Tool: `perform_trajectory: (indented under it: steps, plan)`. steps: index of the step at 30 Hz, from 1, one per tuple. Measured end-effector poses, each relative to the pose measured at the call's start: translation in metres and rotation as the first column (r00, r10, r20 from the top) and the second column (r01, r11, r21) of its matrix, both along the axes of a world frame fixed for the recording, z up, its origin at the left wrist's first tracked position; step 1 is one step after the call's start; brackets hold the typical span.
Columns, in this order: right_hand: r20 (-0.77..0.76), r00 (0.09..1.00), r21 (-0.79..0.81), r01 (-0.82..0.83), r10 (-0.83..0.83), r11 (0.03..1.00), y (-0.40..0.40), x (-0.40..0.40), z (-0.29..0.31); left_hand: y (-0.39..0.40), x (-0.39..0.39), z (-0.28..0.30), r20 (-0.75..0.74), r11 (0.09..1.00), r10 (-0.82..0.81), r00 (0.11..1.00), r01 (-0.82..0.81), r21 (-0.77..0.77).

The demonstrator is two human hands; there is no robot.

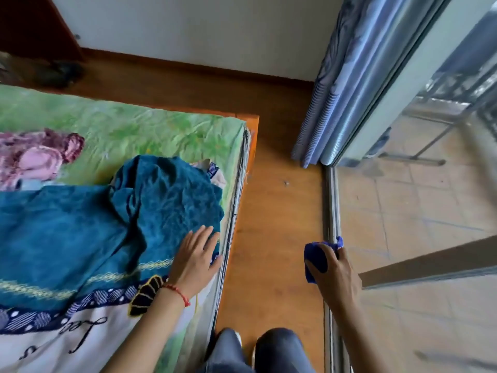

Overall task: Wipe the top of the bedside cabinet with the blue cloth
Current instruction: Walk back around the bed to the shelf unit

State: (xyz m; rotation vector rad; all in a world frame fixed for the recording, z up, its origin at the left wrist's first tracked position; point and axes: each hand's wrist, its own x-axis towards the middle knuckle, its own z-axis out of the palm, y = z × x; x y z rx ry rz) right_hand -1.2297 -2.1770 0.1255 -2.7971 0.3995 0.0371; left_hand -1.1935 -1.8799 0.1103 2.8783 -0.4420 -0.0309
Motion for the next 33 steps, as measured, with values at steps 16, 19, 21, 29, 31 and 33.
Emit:
perform_trajectory:
  steps: [16,19,21,29,31,33]
  plan:
    - [0.037,0.985,-0.004,-0.166,0.166,0.986,-0.115,0.238,0.006,-0.126,0.232,0.006,0.007,1.000,-0.001,1.000,0.001,-0.021]
    - [0.019,0.980,-0.036,-0.197,0.198,0.980,-0.130,0.288,0.012,-0.144,0.276,0.012,0.024,0.999,0.024,0.999,-0.023,-0.041]
    - [0.019,0.978,-0.042,-0.208,0.208,0.977,-0.136,0.321,0.014,-0.152,0.303,0.013,0.039,0.998,0.030,0.999,-0.028,-0.047]
    - [0.036,0.969,-0.090,-0.240,0.244,0.966,-0.138,0.470,0.004,-0.147,0.444,-0.010,-0.023,0.997,0.056,0.998,-0.057,-0.054]
    - [0.029,0.969,-0.101,-0.240,0.245,0.965,-0.134,0.510,0.002,-0.143,0.485,-0.010,-0.045,0.996,0.052,0.998,-0.055,-0.064]
    - [0.022,0.976,-0.093,-0.215,0.218,0.972,-0.130,0.551,0.006,-0.138,0.527,-0.010,-0.037,0.997,0.042,0.998,-0.044,-0.061]
